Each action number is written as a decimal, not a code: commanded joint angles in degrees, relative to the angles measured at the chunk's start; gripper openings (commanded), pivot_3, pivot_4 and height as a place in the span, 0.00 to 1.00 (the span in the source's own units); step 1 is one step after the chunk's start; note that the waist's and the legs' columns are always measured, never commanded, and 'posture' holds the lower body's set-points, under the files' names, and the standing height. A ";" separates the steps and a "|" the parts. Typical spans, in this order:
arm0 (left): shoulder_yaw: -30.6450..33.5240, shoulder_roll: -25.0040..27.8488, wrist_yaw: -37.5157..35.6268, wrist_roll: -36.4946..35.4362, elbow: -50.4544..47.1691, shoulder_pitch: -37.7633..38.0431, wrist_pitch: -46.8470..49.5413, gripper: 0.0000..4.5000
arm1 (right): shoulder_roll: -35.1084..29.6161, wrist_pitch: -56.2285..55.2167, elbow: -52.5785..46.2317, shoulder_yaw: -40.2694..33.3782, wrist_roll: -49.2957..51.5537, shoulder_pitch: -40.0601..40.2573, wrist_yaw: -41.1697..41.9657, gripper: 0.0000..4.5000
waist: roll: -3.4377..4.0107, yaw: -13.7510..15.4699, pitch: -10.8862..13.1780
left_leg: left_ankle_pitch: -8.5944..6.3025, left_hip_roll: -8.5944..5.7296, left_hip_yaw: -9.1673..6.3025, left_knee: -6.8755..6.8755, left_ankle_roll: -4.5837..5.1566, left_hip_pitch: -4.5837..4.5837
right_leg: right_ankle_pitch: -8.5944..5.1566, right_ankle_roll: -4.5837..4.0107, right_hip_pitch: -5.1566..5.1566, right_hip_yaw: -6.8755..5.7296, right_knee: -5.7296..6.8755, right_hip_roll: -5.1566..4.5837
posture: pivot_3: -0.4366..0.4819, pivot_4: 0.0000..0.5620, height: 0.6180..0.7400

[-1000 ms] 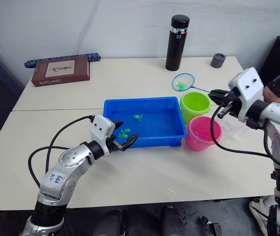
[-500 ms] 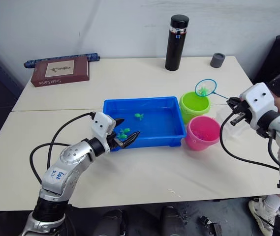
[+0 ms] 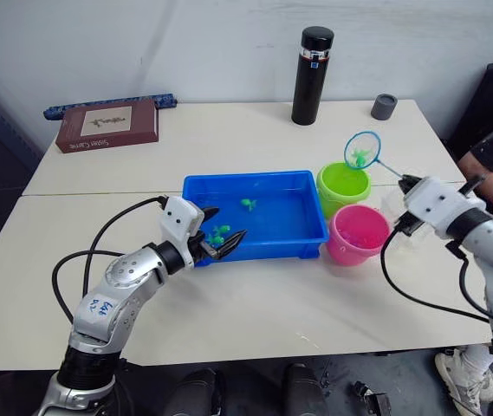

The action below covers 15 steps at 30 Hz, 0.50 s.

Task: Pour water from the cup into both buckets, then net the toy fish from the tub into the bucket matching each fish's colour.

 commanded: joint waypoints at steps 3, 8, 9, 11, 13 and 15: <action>0.09 -0.20 -0.09 0.18 -1.14 -0.52 -1.15 1.00 | -0.46 -4.48 -0.29 -0.28 -3.16 0.12 -3.33 0.00 | 0.00 -0.05 0.00 | 0.00 0.00 -0.01 0.00 0.01 0.02 | 0.00 0.00 0.02 0.00 0.01 0.01 | 0.48 0.27 1.00; -0.04 -0.20 -0.09 0.22 -1.25 -0.50 -1.07 1.00 | -0.64 -7.11 2.57 0.52 -6.31 -1.51 -6.25 0.00 | 0.00 -0.09 0.00 | 0.01 0.00 -0.01 0.00 0.01 0.04 | 0.00 0.00 0.03 0.00 0.02 0.01 | 0.48 0.27 1.00; -0.03 -0.19 -0.09 0.22 -1.27 -0.49 -1.04 1.00 | -1.21 -8.89 2.98 1.32 -8.21 -1.68 -7.21 0.00 | 0.00 -0.10 0.00 | 0.01 0.00 -0.01 0.01 0.01 0.04 | 0.00 0.00 0.03 0.01 0.02 0.01 | 0.48 0.27 1.00; -0.05 -0.17 -0.05 0.25 -1.35 -0.44 -1.00 1.00 | -2.60 -12.49 3.64 3.01 -13.03 -1.61 -9.90 0.00 | 0.00 -0.13 0.00 | 0.01 0.00 -0.01 0.00 0.01 0.04 | 0.00 0.00 0.03 0.01 0.02 0.01 | 0.48 0.27 1.00; -0.04 -0.21 0.03 0.26 -1.47 -0.39 -0.95 1.00 | -3.84 -15.88 4.95 4.91 -18.00 -1.50 -12.82 0.00 | 0.00 -0.10 0.00 | 0.04 0.00 -0.01 0.00 -0.04 0.04 | 0.00 0.00 0.03 0.01 0.02 0.01 | 0.48 0.27 1.00; -0.04 -0.27 0.13 0.26 -1.62 -0.29 -0.89 1.00 | -4.82 -18.48 6.92 6.75 -22.80 -1.78 -16.67 0.00 | 0.00 -0.11 0.00 | 0.09 0.00 -0.01 0.00 -0.13 0.04 | 0.00 -0.01 0.03 0.01 0.01 0.01 | 0.48 0.27 1.00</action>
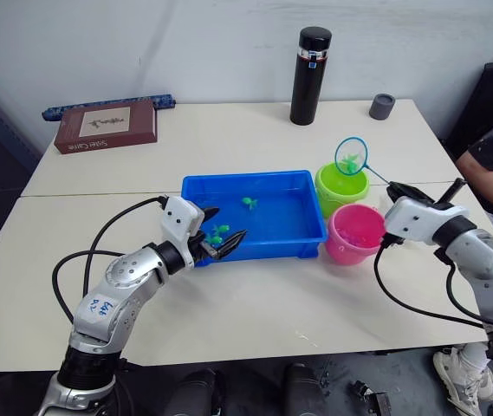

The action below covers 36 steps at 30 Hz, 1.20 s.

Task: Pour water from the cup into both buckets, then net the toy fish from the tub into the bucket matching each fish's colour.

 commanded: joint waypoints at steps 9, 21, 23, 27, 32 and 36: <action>0.00 -0.11 0.26 0.23 -2.37 0.37 -0.69 1.00 | -5.79 -6.42 12.16 5.32 -16.54 -6.00 -17.54 0.00 | 0.01 -0.05 0.00 | 0.10 0.00 0.01 0.04 -0.13 0.01 | 0.00 0.00 0.01 0.04 0.02 0.00 | 0.48 0.27 1.00; 0.16 0.14 0.31 0.05 -2.79 0.56 -0.53 1.00 | -4.79 -7.77 8.27 5.14 -7.93 -7.77 -15.15 0.00 | 0.01 -0.26 0.00 | 0.13 0.00 0.01 0.03 -0.15 0.01 | 0.01 0.02 0.02 0.07 0.02 0.02 | 0.48 0.27 1.00; 0.35 0.27 0.35 -0.01 -2.94 0.58 -0.32 1.00 | -2.75 -5.66 4.07 4.67 1.68 -8.24 -8.25 0.00 | 0.01 -0.65 0.00 | 0.13 0.01 0.01 0.03 -0.15 0.03 | 0.02 0.04 0.04 0.08 0.03 0.06 | 0.48 0.27 1.00; 0.55 0.39 0.71 -0.02 -3.75 1.20 0.22 1.00 | 1.46 6.10 -9.07 5.65 18.02 -6.89 4.43 0.00 | 0.01 -1.08 0.00 | 0.14 0.05 -0.10 0.03 -0.17 0.07 | 0.03 0.06 0.12 0.05 0.06 0.12 | 0.48 0.27 1.00; 0.99 0.45 1.36 0.04 -4.61 1.84 0.81 1.00 | 4.89 28.12 -21.58 5.30 32.76 -6.80 14.13 0.00 | 0.01 -1.07 0.00 | 0.01 0.07 -0.14 0.06 0.07 0.05 | 0.04 0.06 0.12 0.04 0.11 0.09 | 0.48 0.27 1.00; 1.30 0.55 1.68 0.05 -5.18 2.32 1.13 1.00 | 4.40 32.16 -25.17 5.43 33.98 -5.24 18.18 0.00 | 0.01 -0.13 0.00 | -0.09 0.06 -0.16 0.06 0.23 0.03 | 0.03 0.04 0.12 0.01 0.09 0.05 | 0.48 0.27 1.00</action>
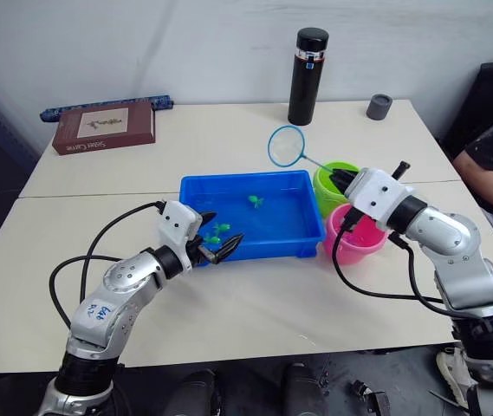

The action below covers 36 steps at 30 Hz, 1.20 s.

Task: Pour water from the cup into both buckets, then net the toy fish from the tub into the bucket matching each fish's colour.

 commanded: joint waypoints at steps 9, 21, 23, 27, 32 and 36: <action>0.67 -0.21 1.50 0.13 -4.49 1.27 0.56 1.00 | 0.90 4.23 -3.63 1.98 2.16 2.89 10.93 0.00 | 0.00 0.38 0.00 | -0.01 -0.02 0.03 -0.01 0.02 0.00 | -0.01 -0.03 -0.03 0.00 -0.01 0.00 | 0.48 0.27 1.00; 0.66 -0.59 2.92 0.17 -5.62 2.26 1.07 1.00 | 4.91 6.34 5.39 5.02 -2.78 -0.22 12.50 0.00 | 0.00 0.55 0.00 | -0.01 -0.02 0.02 0.01 0.01 -0.01 | -0.02 -0.05 -0.04 -0.01 0.02 0.00 | 0.48 0.27 1.00; 0.60 -0.63 3.09 0.18 -5.86 2.48 1.14 1.00 | 5.43 8.03 5.63 4.86 -1.84 -0.20 13.61 0.00 | 0.00 0.56 0.00 | -0.01 -0.02 0.02 0.01 0.01 -0.02 | -0.03 -0.05 -0.05 -0.01 0.02 0.00 | 0.48 0.27 1.00; 0.61 -0.64 3.35 0.15 -6.20 2.75 1.28 1.00 | 6.33 12.56 4.71 4.50 -0.15 0.34 14.87 0.00 | 0.00 0.54 0.00 | -0.01 -0.02 0.02 0.01 0.01 -0.01 | -0.02 -0.05 -0.05 -0.01 0.02 0.00 | 0.48 0.27 1.00; 0.55 -0.66 3.46 0.15 -6.46 2.92 1.34 1.00 | 7.96 19.09 5.54 3.70 2.37 -0.78 14.83 0.00 | 0.00 0.48 0.00 | -0.01 -0.01 0.02 0.01 0.01 -0.01 | -0.02 -0.05 -0.05 -0.01 0.03 0.00 | 0.48 0.27 1.00; 0.51 -0.67 3.44 0.12 -6.49 2.83 1.32 1.00 | 9.90 27.02 6.86 2.59 5.66 -2.74 14.38 0.00 | 0.00 0.49 0.00 | -0.01 -0.01 0.02 0.01 0.01 -0.01 | -0.02 -0.06 -0.05 -0.01 0.03 0.00 | 0.48 0.27 1.00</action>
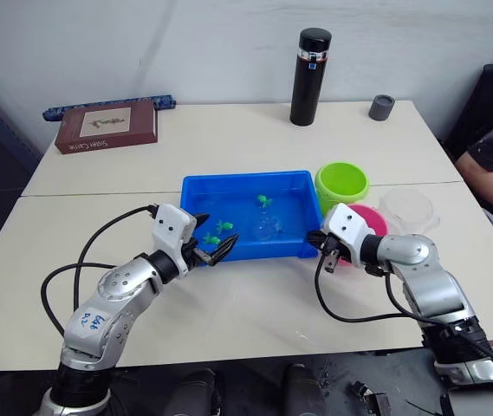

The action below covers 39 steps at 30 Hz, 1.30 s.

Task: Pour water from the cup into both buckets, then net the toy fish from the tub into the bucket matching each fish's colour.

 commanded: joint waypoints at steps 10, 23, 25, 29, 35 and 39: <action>0.14 -0.05 0.33 0.11 -3.58 0.41 -0.28 1.00 | 6.81 22.43 2.26 -7.59 11.36 -7.28 -4.91 0.00 | 0.00 0.00 0.00 | -0.01 0.00 0.00 -0.06 0.00 -0.05 | -0.01 -0.02 -0.07 -0.01 -0.01 -0.04 | 0.48 0.27 1.00; 0.15 -0.02 0.54 0.00 -4.45 0.67 0.56 1.00 | 9.86 22.55 9.71 -8.55 11.38 -10.16 -8.35 0.00 | 0.01 -0.02 0.00 | -0.01 -0.01 0.04 -0.13 0.00 -0.06 | -0.01 -0.02 -0.14 -0.01 -0.02 -0.04 | 0.48 0.27 1.00; 0.17 0.04 0.58 -0.02 -4.56 0.74 0.66 1.00 | 10.01 22.26 10.16 -8.36 11.33 -10.15 -8.37 0.00 | 0.01 -0.02 0.00 | -0.01 -0.01 0.04 -0.13 0.00 -0.06 | -0.01 -0.02 -0.14 -0.01 -0.02 -0.04 | 0.48 0.27 1.00; 0.25 0.05 0.67 -0.03 -4.62 0.75 0.78 1.00 | 10.86 22.02 11.75 -8.49 11.16 -10.67 -9.30 0.00 | 0.01 -0.08 0.00 | -0.01 -0.01 0.04 -0.12 0.00 -0.06 | -0.01 -0.02 -0.13 -0.01 -0.01 -0.04 | 0.48 0.27 1.00; 0.19 0.02 0.62 0.00 -4.47 0.54 0.78 1.00 | 11.82 19.64 15.56 -8.80 9.94 -12.41 -11.59 0.00 | 0.01 -0.07 -0.01 | -0.01 -0.01 0.04 -0.12 0.00 -0.05 | 0.00 -0.03 -0.13 0.00 0.01 -0.04 | 0.48 0.27 1.00; 0.05 -0.14 0.69 0.06 -4.27 0.37 0.69 1.00 | 12.11 17.89 17.59 -9.02 9.12 -13.36 -13.10 0.00 | 0.01 -0.07 -0.01 | -0.01 -0.01 0.04 -0.12 0.00 -0.05 | 0.00 -0.03 -0.13 -0.01 0.01 -0.04 | 0.48 0.27 1.00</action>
